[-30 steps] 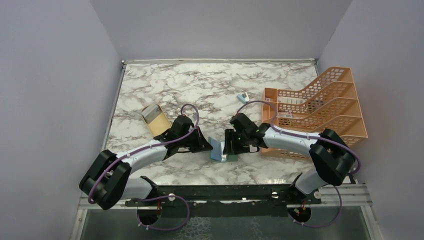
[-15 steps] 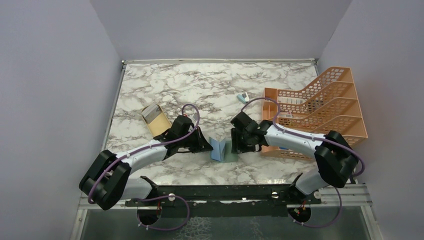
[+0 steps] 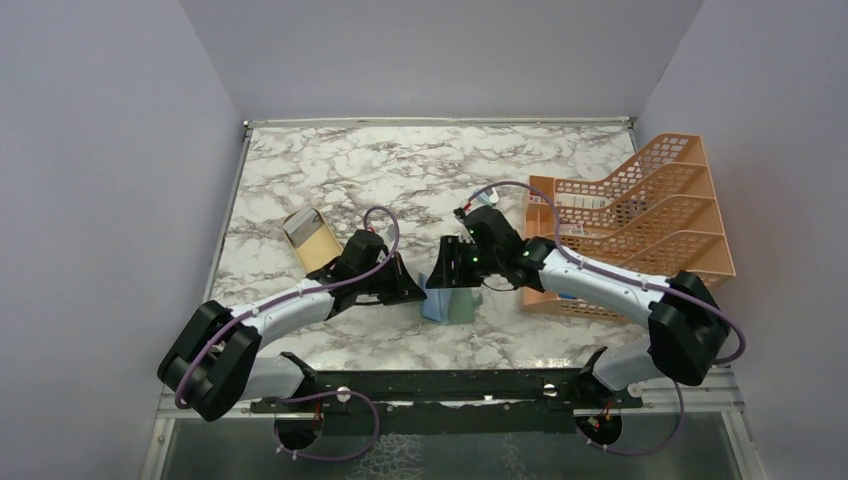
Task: Put the credit cards into the card holder
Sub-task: Open the card holder at the center of the board.
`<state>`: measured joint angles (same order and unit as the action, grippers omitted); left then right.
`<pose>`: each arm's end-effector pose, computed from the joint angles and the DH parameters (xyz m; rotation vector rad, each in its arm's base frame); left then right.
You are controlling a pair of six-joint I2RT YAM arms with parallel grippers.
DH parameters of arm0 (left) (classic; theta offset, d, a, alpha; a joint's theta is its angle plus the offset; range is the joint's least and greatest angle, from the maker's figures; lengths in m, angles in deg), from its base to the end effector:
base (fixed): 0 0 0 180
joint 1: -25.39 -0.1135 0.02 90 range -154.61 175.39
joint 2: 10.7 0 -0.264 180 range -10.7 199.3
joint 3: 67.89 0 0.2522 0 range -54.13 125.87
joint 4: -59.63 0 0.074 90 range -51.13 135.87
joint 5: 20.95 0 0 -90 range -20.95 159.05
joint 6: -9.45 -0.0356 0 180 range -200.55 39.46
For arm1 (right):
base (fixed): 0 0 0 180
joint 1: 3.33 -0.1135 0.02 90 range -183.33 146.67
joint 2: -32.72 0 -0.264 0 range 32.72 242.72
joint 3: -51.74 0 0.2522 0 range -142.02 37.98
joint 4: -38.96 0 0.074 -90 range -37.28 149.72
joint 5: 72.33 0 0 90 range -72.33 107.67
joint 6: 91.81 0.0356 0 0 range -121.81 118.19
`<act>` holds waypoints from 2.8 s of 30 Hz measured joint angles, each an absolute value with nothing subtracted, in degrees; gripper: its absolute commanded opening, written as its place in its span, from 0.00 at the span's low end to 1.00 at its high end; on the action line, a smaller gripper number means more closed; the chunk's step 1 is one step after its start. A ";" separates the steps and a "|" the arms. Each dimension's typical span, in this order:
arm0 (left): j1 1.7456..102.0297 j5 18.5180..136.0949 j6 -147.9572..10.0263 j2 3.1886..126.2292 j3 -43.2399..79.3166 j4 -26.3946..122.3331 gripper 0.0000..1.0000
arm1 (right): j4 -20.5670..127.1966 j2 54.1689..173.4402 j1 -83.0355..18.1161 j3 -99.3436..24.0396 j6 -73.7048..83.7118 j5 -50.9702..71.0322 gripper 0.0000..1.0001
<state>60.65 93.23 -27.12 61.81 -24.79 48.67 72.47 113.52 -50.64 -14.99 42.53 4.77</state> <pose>0.1888 -0.1513 0.1725 -0.1523 2.5427 -1.2076 0.1947 0.2228 0.2325 -0.1831 2.6204 0.9372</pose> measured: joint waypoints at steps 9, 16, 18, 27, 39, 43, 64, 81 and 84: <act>60.68 93.21 -26.90 62.53 -24.77 48.70 0.15 | 68.51 118.72 -50.64 -11.05 43.97 3.04 0.45; 60.74 93.80 -25.37 62.53 -24.77 49.81 0.19 | 67.79 119.09 -50.64 -5.72 44.58 3.02 0.40; 60.76 94.17 -24.86 62.53 -24.77 50.60 0.21 | 67.61 119.09 -50.64 -4.98 44.62 3.02 0.40; 60.76 94.56 -24.08 62.56 -24.77 51.91 0.00 | 65.10 119.07 -50.64 -4.17 44.45 3.04 0.41; 60.76 94.50 -24.12 62.60 -25.99 51.91 0.00 | 58.46 115.94 -50.64 -0.80 46.04 1.18 0.64; 60.76 94.24 -24.43 62.60 -26.58 51.91 0.00 | 56.05 116.08 -50.64 -0.78 46.72 -0.04 0.61; 60.76 93.62 -24.71 61.70 -27.69 51.73 0.00 | 55.27 121.34 -50.64 -1.28 46.88 -1.25 0.59; 60.76 93.23 -24.43 60.85 -27.98 51.71 0.00 | 54.92 122.20 -50.64 -1.96 46.81 -2.32 0.65; 60.76 93.19 -24.30 60.85 -27.98 51.71 0.00 | 54.85 122.20 -50.64 -1.96 46.81 -2.38 0.66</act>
